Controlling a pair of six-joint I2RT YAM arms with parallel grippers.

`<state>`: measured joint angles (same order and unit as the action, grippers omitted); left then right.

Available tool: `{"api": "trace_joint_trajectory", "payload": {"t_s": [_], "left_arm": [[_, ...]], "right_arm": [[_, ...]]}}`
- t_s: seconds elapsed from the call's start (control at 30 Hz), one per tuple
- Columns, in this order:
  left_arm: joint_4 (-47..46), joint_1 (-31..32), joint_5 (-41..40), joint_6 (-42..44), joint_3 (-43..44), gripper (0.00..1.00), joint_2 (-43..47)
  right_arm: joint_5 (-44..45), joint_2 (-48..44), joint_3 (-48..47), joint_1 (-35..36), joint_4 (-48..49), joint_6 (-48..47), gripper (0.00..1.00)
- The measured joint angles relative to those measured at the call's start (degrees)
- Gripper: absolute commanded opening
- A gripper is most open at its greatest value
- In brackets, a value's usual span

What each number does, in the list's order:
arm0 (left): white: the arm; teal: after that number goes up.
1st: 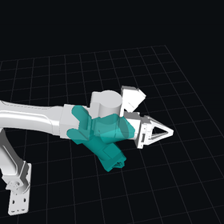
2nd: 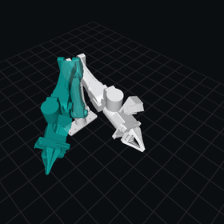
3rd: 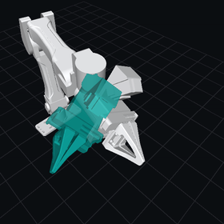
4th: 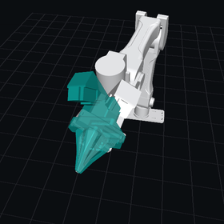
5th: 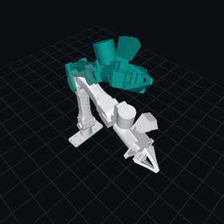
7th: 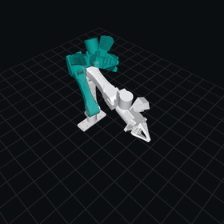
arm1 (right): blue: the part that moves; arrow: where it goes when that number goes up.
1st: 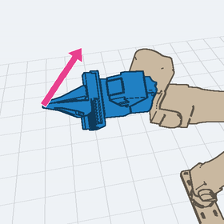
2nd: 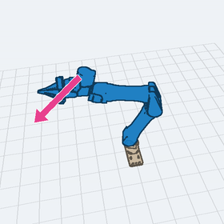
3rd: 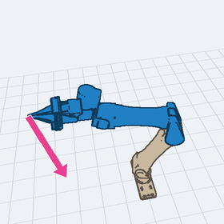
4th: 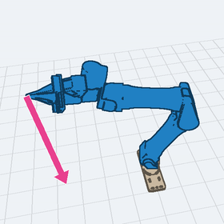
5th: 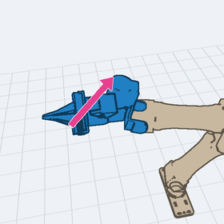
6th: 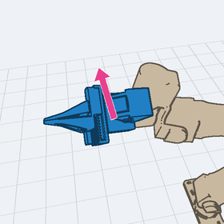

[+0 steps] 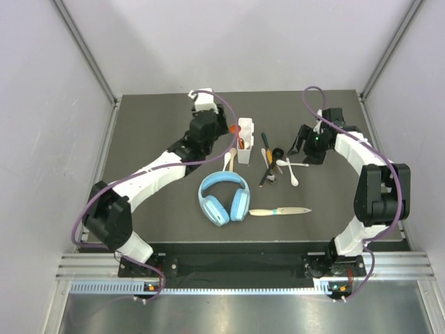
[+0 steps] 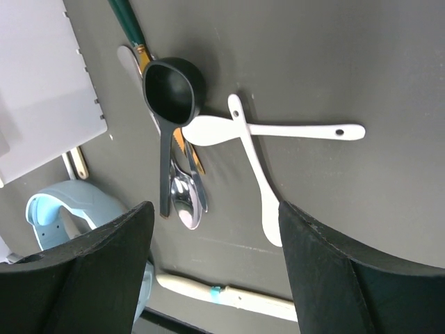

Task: Sort the eating utensils into containers
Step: Place the spoon in the storage box.

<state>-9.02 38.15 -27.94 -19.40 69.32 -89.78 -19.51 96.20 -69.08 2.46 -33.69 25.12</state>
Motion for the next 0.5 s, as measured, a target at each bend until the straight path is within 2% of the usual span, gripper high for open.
{"api": "trace_joint_trajectory", "payload": {"t_s": [0.07, 0.3, 0.37, 0.5], "left_arm": [[3.69, -2.01, 0.07, -1.38, -0.48, 0.59, 1.79], [14.10, -6.32, 1.77, -5.60, -2.69, 0.60, 4.76], [16.22, -6.86, 3.89, -6.05, -2.51, 0.63, 2.97], [22.14, -8.11, 11.98, -6.19, 2.93, 0.65, -7.04]], "right_arm": [[0.22, 0.00, -0.09, 0.00, -0.61, 0.00, 0.72], [0.59, 1.42, -2.38, -0.02, -2.32, 0.35, 0.73], [0.59, 1.97, -2.64, -0.02, -2.29, 0.59, 0.73], [0.61, 2.56, -2.64, -0.02, -2.45, 1.07, 0.72]]}}
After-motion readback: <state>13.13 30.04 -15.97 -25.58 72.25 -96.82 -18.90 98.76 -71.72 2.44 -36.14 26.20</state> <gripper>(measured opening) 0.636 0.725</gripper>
